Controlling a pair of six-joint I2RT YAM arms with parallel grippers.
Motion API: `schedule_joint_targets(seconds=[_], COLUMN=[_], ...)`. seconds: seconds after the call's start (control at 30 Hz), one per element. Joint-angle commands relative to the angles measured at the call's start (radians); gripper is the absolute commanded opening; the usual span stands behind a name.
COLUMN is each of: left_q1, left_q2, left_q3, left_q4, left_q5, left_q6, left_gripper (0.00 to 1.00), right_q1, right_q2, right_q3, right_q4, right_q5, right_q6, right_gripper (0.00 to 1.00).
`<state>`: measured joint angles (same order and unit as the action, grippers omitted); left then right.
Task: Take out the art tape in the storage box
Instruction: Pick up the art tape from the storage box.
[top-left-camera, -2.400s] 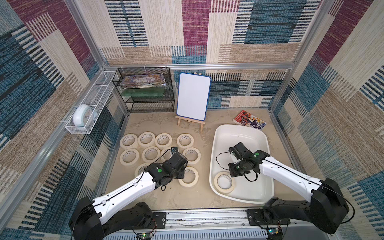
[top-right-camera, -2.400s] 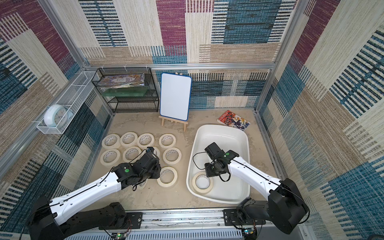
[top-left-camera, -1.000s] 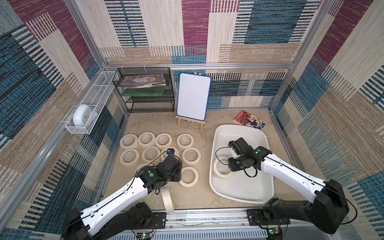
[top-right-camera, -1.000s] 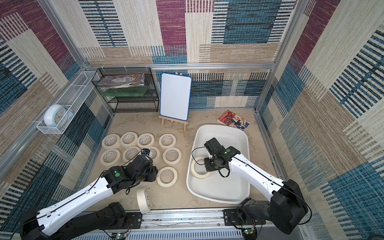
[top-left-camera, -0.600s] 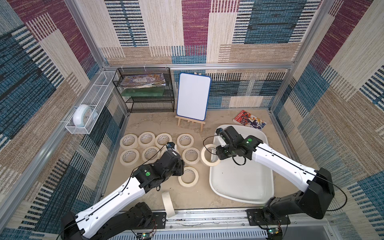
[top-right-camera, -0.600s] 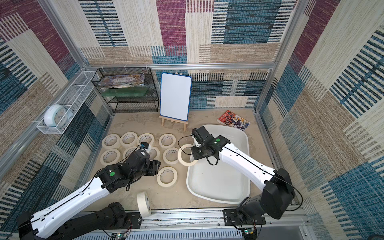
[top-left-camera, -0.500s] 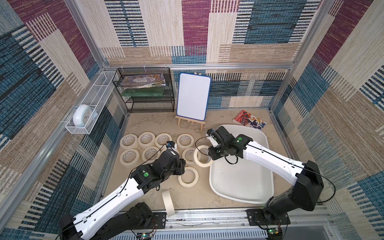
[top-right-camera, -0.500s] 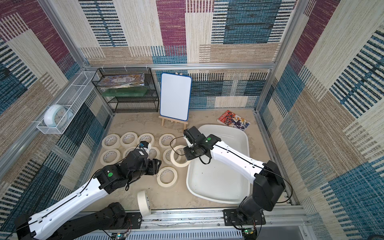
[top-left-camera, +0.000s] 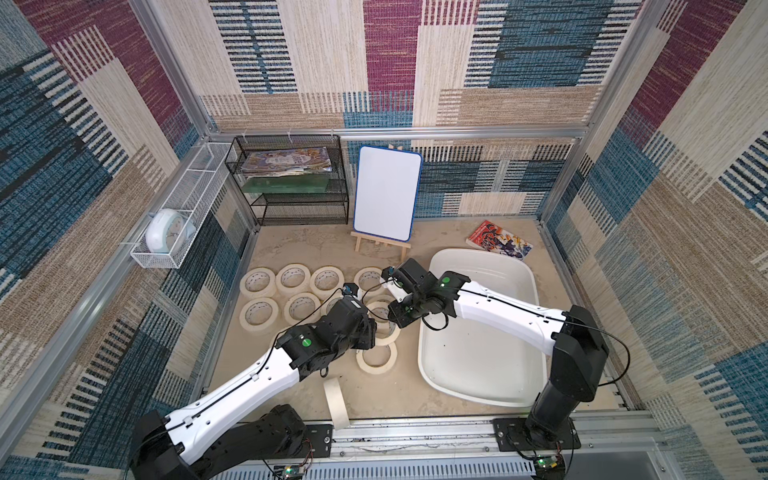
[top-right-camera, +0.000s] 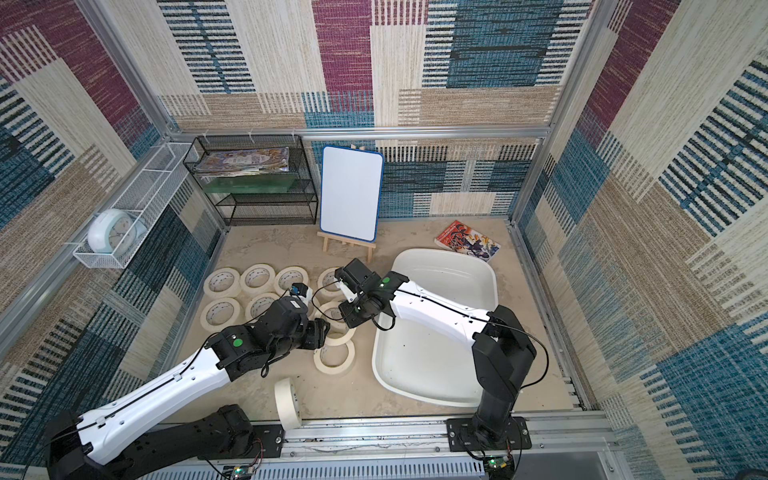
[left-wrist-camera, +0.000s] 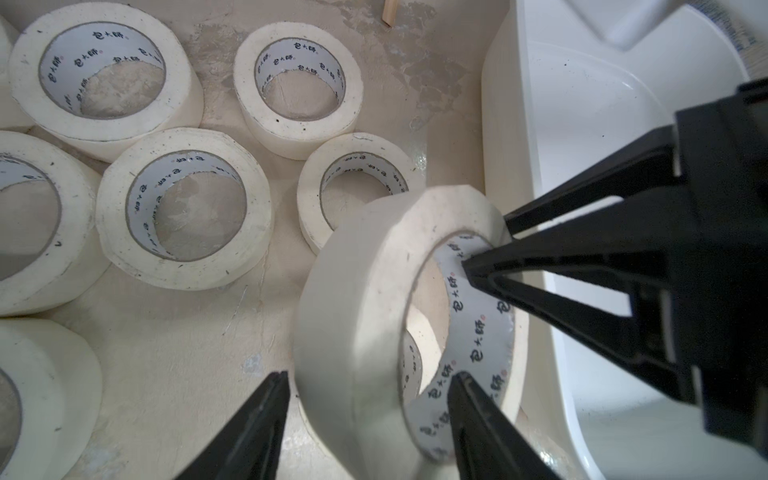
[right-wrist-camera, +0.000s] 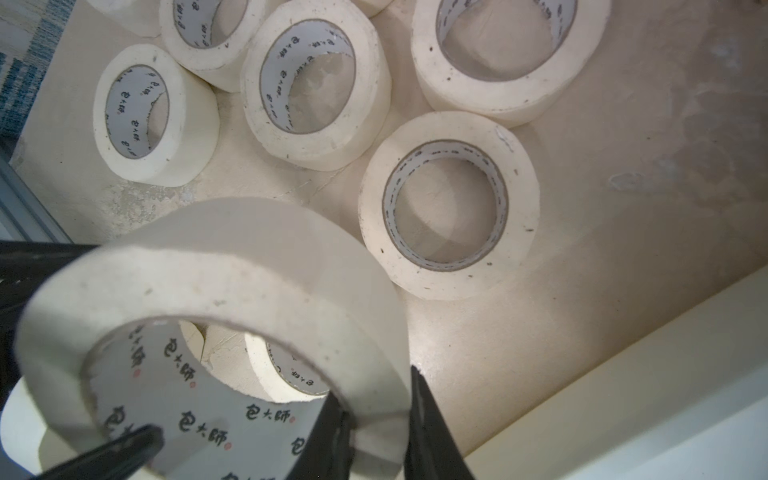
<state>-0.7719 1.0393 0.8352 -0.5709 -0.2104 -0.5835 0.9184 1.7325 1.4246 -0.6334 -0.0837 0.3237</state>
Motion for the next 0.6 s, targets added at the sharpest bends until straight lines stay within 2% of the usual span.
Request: schedule_joint_targets(seconds=[0.0,0.17,0.37,0.5,0.53,0.57], left_q1=[0.003,0.008,0.016,0.021,0.025,0.029], left_q2=[0.023,0.024,0.021,0.023,0.023,0.024], left_q3=[0.018,0.024,0.024,0.023,0.023,0.021], left_q4=[0.015,0.022,0.021,0.019,0.018,0.016], left_q5=[-0.045,-0.063,-0.063,-0.066,-0.067,-0.067], left_q6=[0.028,0.027,0.026,0.022,0.02,0.019], left_gripper=[0.53,0.26,0.15,0.0,0.0,0.0], right_q1=[0.006,0.006,0.006,0.007,0.006,0.007], right_q2=[-0.005,-0.023,-0.03,-0.028,-0.03,-0.032], right_q3=[0.004,-0.008,-0.015,-0.015,-0.013,-0.013], right_q4=[0.023,0.025,0.029,0.038,0.038,0.039], right_q5=[-0.022,-0.031,-0.039,-0.051,-0.051,-0.048], right_q6=[-0.006,-0.006,-0.012,-0.015,-0.017,-0.016], right_gripper=[0.0,0.0,0.0,0.0,0.04,0.14])
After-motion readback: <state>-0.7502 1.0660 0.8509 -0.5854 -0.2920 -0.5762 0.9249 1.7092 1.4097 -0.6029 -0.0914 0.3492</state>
